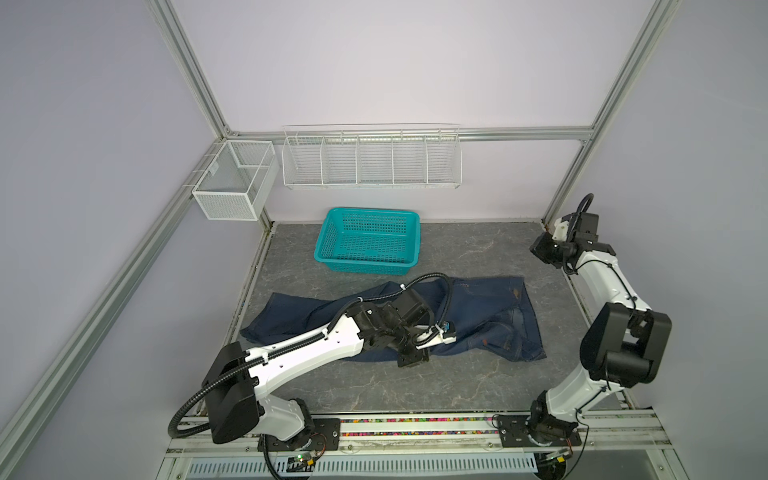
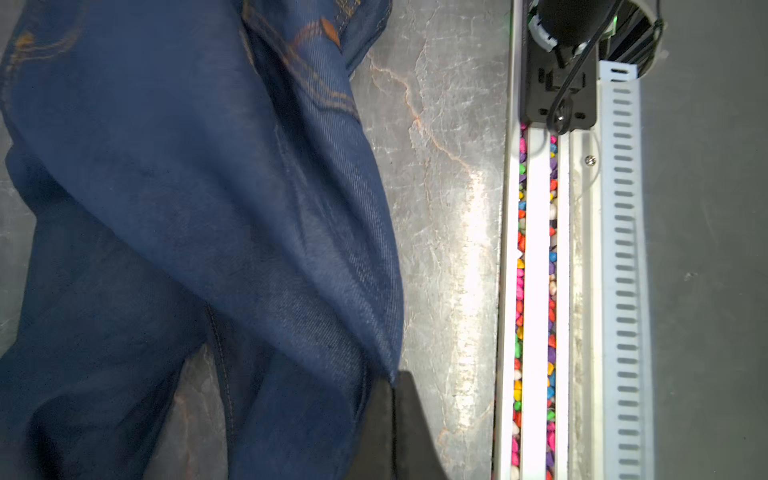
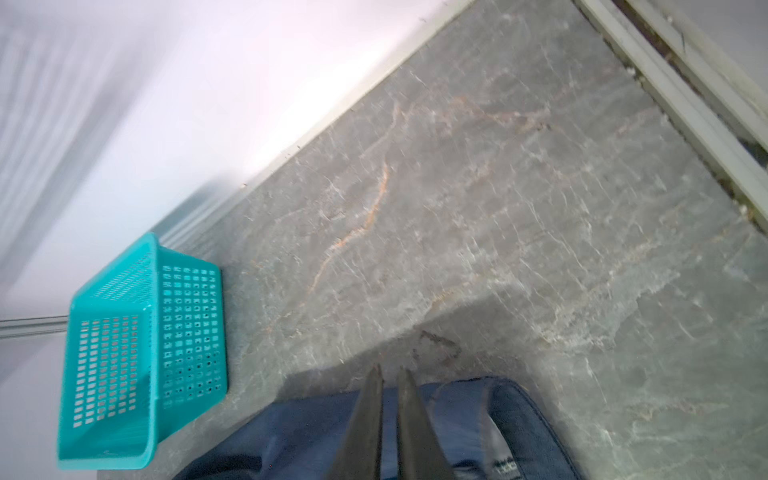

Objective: Fold and stack the trousers

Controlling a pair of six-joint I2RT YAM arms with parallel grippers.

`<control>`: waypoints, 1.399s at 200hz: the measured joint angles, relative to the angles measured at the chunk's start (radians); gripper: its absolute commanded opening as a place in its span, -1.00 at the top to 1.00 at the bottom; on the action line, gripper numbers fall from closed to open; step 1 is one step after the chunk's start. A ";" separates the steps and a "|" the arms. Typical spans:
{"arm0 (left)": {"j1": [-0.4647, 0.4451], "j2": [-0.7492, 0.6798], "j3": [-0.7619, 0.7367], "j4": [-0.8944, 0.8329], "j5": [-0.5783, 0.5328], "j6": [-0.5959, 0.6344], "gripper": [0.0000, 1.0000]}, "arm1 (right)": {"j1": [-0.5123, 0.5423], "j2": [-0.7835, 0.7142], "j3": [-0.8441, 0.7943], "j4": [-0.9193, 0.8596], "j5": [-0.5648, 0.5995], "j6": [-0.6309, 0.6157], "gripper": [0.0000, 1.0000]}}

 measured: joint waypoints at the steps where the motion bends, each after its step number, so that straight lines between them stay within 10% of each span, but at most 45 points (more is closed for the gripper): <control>1: 0.000 -0.002 -0.001 0.000 0.003 -0.003 1.00 | 0.000 0.000 0.002 0.001 -0.001 -0.001 0.74; 87: -0.011 0.045 -0.127 0.135 0.047 -0.117 0.99 | 0.034 -0.121 -0.241 -0.104 -0.011 -0.080 -0.03; 170: 0.048 0.042 -0.169 0.135 0.067 -0.166 0.25 | 0.048 -0.615 -0.658 -0.346 0.006 0.033 -0.41; 234: 0.131 0.018 -0.102 0.143 0.147 -0.218 0.03 | 0.168 -0.583 -0.753 -0.322 -0.043 0.089 -0.33; 280: 0.141 0.067 -0.084 0.317 0.074 -0.294 -0.03 | 0.229 -0.531 -0.753 -0.306 0.002 0.064 0.44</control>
